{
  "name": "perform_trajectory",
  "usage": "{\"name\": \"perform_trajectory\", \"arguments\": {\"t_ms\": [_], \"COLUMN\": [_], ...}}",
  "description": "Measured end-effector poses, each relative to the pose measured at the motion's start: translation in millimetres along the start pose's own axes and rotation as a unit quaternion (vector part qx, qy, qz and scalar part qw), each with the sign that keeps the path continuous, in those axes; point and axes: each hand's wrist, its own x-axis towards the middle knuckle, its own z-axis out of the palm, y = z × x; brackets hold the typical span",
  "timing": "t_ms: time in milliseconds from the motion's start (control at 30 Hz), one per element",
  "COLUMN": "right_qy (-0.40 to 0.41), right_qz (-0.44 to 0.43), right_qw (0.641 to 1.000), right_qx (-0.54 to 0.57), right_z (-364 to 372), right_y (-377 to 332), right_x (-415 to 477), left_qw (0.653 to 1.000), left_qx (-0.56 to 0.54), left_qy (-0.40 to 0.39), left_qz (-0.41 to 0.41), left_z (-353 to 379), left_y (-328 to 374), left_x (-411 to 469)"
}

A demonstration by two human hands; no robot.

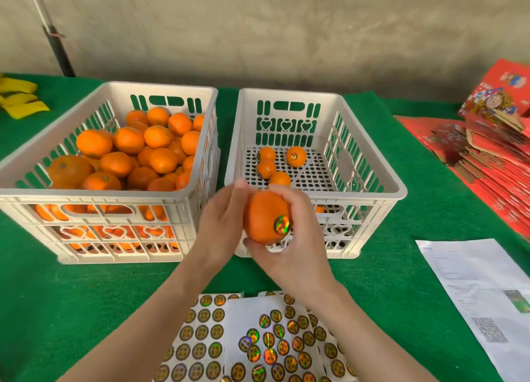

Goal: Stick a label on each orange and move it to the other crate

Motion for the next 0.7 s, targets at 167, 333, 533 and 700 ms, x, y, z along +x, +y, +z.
{"name": "perform_trajectory", "arguments": {"t_ms": [167, 333, 533, 700], "right_qy": [0.020, -0.149, -0.365, -0.360], "right_qz": [0.063, 0.185, 0.238, 0.278], "right_qw": [0.997, 0.927, 0.737, 0.704], "right_qx": [-0.034, -0.291, -0.517, -0.546], "right_z": [-27.3, -47.0, -43.4, -36.1], "right_y": [6.8, 75.0, 171.0, 196.9], "right_x": [80.5, 174.7, 189.7, 190.1], "left_qw": [0.950, 0.897, 0.906, 0.921], "left_qx": [0.292, 0.433, 0.409, 0.368], "left_qy": [0.049, -0.002, -0.003, 0.023], "left_qz": [0.104, 0.093, 0.115, 0.122], "left_z": [4.2, 17.2, 15.4, 14.6], "left_y": [-0.1, -22.3, -35.2, -38.3], "left_x": [73.2, 101.7, 105.1, 105.7]}}
